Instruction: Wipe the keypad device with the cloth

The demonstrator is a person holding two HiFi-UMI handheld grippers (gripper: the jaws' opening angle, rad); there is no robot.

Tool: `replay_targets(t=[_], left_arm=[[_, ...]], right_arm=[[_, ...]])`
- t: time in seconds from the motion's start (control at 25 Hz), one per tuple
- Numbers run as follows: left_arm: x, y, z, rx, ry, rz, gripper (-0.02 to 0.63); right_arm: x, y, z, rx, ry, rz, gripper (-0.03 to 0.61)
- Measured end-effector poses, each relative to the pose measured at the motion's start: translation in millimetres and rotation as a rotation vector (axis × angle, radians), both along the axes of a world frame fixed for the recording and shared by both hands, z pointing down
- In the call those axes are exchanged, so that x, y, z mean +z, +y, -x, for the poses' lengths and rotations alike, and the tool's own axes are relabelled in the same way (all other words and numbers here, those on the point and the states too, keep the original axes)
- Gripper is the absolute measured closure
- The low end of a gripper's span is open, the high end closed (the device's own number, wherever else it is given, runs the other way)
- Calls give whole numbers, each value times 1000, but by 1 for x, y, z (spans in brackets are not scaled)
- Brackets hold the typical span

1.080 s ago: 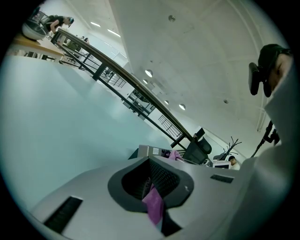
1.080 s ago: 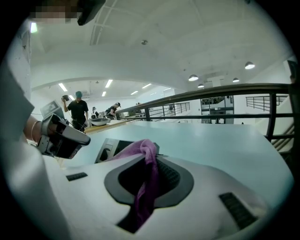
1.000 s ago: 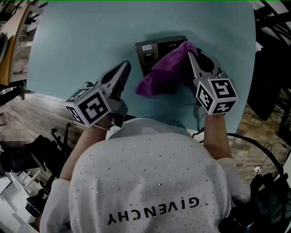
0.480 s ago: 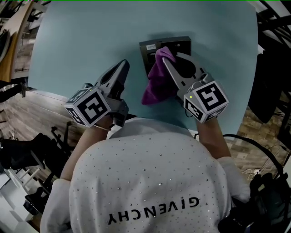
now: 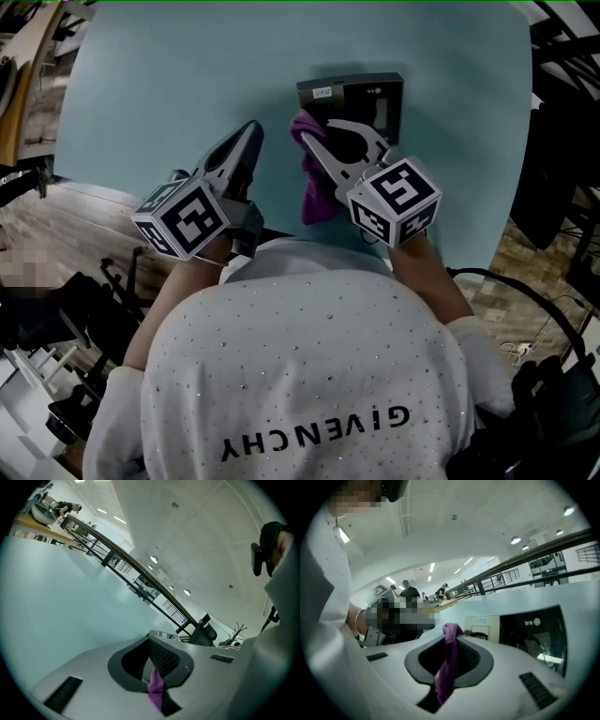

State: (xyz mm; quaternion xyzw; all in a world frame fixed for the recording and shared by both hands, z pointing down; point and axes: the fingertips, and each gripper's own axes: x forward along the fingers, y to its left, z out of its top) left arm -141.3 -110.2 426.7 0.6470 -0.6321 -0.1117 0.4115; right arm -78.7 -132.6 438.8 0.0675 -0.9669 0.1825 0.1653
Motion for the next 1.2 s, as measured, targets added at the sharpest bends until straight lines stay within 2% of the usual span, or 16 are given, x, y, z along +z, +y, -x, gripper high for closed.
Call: replay_targets(t=[0.16,0.32,0.56,0.72,1.2], left_arm=[[-4,-2,1,-4,27,-15,614],[-8,-5,-5,36,39,-25,614],[-13,-8,-12,61,52,-38,614],[-17,-10,-17,86,55,-46,612],[-15,-14,-12,94,65,-46,612]], right_arm=[[5,-4,0,48,8,43,546],[6,-10,-5,85,9,66,547],[7,-33,-32,216,51,14,547],[9,-49,-51,299,64,20,548],[12,-86,-93,460,74,18,546]])
